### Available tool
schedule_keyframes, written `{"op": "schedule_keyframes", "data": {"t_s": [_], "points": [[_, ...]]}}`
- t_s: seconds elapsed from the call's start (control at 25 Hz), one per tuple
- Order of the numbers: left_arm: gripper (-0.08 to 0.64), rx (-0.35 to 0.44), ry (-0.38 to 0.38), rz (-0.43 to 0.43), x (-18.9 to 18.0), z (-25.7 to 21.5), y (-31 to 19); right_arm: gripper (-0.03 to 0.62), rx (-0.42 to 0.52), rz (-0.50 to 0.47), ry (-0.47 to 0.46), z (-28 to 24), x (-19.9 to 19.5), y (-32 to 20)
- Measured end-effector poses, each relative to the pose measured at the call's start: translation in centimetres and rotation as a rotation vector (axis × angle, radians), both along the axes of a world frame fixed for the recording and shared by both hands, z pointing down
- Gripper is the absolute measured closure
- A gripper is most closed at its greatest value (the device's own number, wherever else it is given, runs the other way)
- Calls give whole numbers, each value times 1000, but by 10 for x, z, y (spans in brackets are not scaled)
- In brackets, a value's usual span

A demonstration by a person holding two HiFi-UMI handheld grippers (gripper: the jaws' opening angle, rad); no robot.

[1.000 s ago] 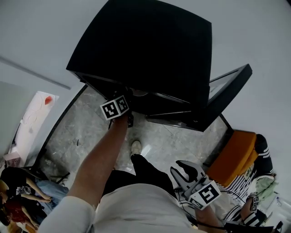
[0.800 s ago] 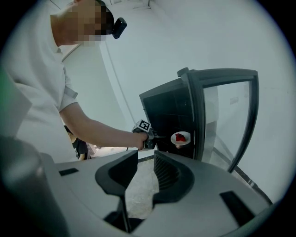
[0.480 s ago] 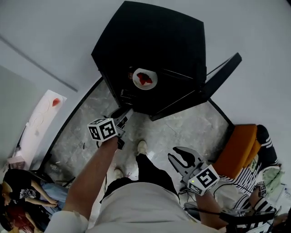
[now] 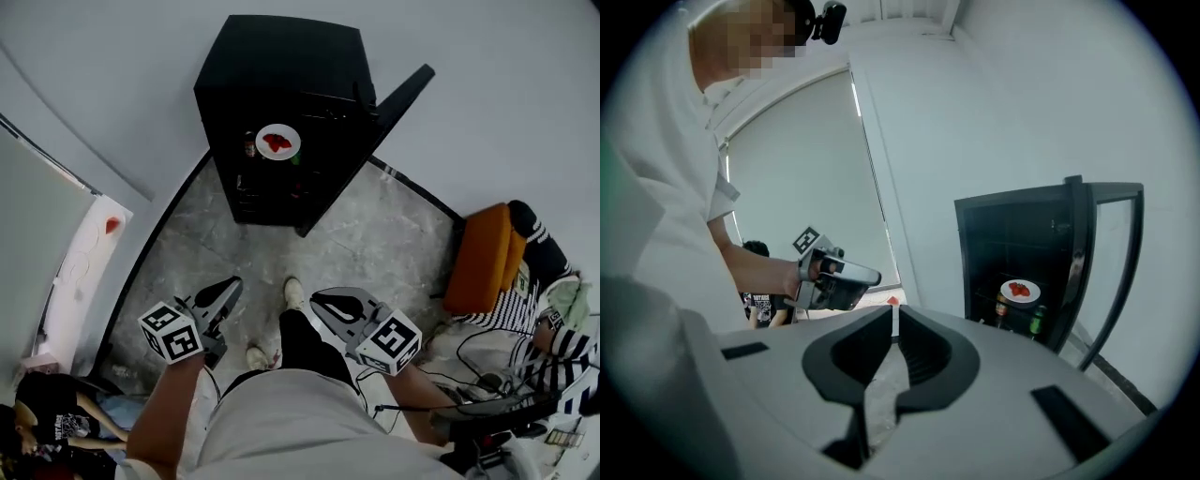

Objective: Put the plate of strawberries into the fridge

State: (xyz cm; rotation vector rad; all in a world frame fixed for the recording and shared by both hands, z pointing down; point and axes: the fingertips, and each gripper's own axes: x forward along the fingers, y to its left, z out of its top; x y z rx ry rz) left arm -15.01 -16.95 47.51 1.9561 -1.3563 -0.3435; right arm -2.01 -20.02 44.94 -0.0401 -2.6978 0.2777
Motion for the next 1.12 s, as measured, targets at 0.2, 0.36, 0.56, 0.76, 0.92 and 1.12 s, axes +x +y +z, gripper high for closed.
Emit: {"op": "schedule_keyframes", "data": {"t_s": [0.2, 0.36, 0.56, 0.76, 0.92, 1.12], "points": [[546, -30, -11, 11, 25, -13, 86, 561, 19, -26, -21, -5, 7, 62], [546, -5, -22, 31, 54, -31, 126, 561, 31, -48, -29, -12, 17, 111], [548, 34, -55, 82, 85, -53, 152, 563, 37, -49, -56, -25, 31, 150], [546, 45, -76, 112, 101, -59, 173, 564, 53, -58, -50, -29, 42, 172], [546, 47, -77, 110, 106, -59, 185, 566, 62, -67, -54, -33, 44, 186], [546, 50, -77, 114, 108, -58, 201, 568, 75, -77, -47, -36, 43, 202]]}}
